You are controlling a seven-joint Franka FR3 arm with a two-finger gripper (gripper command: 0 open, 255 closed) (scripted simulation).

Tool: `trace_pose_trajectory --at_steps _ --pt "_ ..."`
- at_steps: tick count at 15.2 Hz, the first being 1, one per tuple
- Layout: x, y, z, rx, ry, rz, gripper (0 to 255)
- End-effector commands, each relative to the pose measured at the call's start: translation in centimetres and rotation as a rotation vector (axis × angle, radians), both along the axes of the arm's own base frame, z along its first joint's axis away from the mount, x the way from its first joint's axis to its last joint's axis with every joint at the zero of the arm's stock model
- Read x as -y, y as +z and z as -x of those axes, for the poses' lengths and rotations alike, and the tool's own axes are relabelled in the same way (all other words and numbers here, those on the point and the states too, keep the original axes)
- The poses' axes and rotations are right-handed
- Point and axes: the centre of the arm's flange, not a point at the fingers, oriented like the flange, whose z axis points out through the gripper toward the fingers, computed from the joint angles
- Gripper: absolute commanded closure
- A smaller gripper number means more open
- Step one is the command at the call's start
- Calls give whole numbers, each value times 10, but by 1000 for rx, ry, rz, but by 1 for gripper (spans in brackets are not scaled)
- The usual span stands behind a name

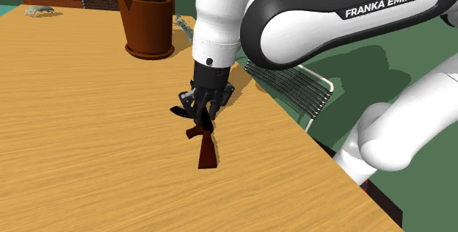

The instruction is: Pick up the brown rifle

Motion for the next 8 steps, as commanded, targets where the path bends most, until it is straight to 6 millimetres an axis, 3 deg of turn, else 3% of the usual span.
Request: trace_pose_trajectory --at_steps 1,3,8 --pt "0 0 0 -1 -1 0 255" --pt "0 -1 -1 -1 -1 0 255" --pt "0 26 -1 -1 -1 0 255"
